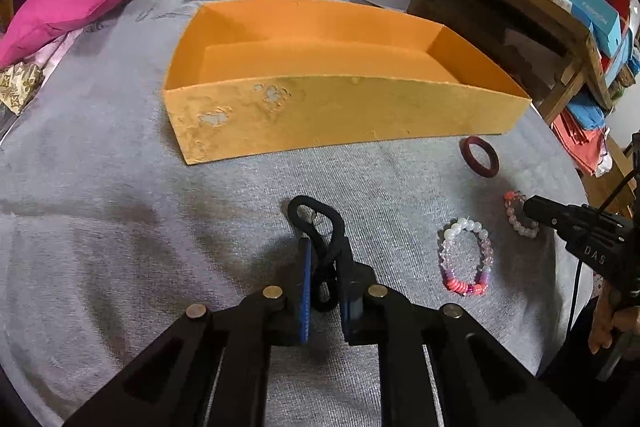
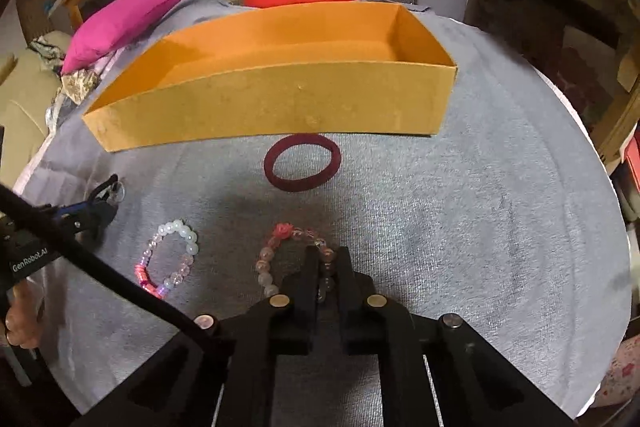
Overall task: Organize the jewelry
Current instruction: 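Lift both held items and carry them over the orange box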
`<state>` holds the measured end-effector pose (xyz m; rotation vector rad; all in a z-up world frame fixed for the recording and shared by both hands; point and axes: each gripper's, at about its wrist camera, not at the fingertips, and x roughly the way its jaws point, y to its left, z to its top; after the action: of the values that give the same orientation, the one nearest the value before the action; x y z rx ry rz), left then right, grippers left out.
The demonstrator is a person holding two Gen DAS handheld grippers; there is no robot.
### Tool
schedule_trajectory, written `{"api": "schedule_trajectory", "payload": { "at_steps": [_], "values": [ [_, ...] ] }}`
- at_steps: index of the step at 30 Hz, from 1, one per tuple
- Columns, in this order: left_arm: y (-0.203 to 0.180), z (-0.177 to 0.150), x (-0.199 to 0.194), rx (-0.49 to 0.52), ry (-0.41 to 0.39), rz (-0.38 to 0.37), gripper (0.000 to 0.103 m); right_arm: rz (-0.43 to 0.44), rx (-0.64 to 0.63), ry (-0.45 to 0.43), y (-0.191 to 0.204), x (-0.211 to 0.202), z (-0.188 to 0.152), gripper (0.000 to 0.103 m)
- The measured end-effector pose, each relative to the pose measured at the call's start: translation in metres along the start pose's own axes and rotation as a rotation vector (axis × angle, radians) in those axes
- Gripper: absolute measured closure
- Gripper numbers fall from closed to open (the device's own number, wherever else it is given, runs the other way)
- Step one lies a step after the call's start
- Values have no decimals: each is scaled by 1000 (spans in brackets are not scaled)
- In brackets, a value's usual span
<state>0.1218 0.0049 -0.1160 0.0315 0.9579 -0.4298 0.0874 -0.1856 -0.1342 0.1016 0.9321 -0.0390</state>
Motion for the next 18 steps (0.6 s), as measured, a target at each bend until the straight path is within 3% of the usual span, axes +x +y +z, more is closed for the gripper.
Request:
{"api": "schedule_trajectory", "payload": {
  "at_steps": [9,18],
  "values": [
    [-1,1,-25,-1,-75,-25,91,98,89,-97,-17,-23,6,94],
    [-15,7,-38,30,-135,-45,91,148,87,-162,-2,-30,15,94]
  ]
}}
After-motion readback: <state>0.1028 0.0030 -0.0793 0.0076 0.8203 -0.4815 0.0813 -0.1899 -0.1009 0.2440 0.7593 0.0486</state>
